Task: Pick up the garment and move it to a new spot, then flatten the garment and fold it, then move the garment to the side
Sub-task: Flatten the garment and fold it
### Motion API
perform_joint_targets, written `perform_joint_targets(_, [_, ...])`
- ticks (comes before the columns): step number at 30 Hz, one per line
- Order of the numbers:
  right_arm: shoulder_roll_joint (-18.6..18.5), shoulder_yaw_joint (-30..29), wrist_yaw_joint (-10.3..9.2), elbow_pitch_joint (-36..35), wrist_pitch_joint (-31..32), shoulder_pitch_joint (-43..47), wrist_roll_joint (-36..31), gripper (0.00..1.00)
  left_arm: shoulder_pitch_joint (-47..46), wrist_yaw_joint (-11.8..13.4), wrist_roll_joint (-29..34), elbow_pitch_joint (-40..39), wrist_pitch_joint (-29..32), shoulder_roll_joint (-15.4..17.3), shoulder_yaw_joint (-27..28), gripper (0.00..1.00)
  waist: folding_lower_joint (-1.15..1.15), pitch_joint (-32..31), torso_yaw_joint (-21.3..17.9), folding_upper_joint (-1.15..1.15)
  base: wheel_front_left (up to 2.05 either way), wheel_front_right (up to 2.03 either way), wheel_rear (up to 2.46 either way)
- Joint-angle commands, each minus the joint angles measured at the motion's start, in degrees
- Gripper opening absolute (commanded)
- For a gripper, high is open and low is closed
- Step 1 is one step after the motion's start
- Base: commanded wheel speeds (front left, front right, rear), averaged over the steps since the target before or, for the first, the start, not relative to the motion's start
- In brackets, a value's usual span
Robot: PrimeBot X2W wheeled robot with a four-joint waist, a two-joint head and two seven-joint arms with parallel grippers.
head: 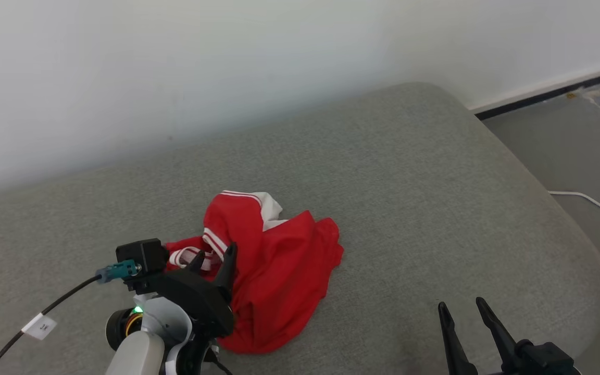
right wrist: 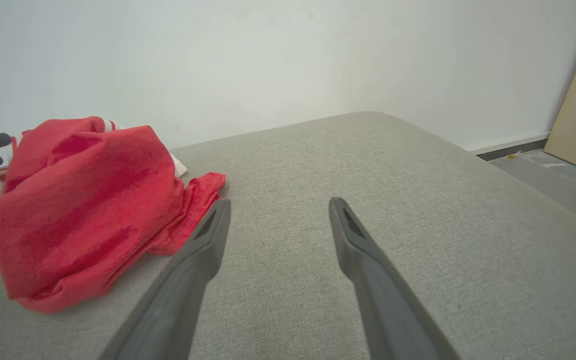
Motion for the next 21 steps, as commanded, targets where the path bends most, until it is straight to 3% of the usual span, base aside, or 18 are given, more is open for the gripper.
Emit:
perform_joint_targets(1, [0.1, 0.1, 0.05, 0.2, -0.3, -0.6, 0.3, 1.0, -1.2, 0.6, -0.7, 0.3, -0.2, 0.0, 0.2, 1.0, -0.01, 2.6, -3.9, -0.01, 0.0, 0.0, 0.0])
perform_joint_targets(5, [0.4, 0.3, 0.05, 0.5, -0.7, -1.1, 0.5, 1.0, -2.3, 2.4, 0.7, 1.5, -1.7, 0.8, 0.8, 1.0, -0.01, 3.1, -4.9, -0.01, 0.0, 0.0, 0.0])
perform_joint_targets(7, [0.5, 0.4, 0.05, 0.6, -0.9, -1.2, 0.7, 1.0, -2.8, 2.7, 1.4, 1.7, -2.7, 1.0, 0.6, 0.37, -0.01, 3.3, -5.2, -0.01, 0.0, 0.0, 0.0])
perform_joint_targets(8, [0.6, 0.4, 0.05, 0.7, -0.9, -1.2, 0.7, 1.0, -3.2, 2.5, 1.9, 1.5, -3.3, 1.2, 0.5, 0.0, -0.01, 3.3, -5.2, -0.01, 0.0, 0.0, 0.0])
perform_joint_targets(17, [0.9, 0.2, 0.05, 1.1, -1.2, -1.8, 0.7, 1.0, -8.4, 0.7, 4.1, -0.5, -9.2, 1.6, -0.5, 0.0, -0.01, 3.5, -4.5, -0.01, 0.0, 0.0, 0.0])
perform_joint_targets(21, [1.2, 0.7, 0.05, 1.3, -1.2, -2.3, 0.6, 1.0, -14.9, -1.5, 5.4, -0.9, -11.5, 1.0, -3.0, 0.0, -0.01, 3.3, -4.2, -0.01, 0.0, 0.0, 0.0])
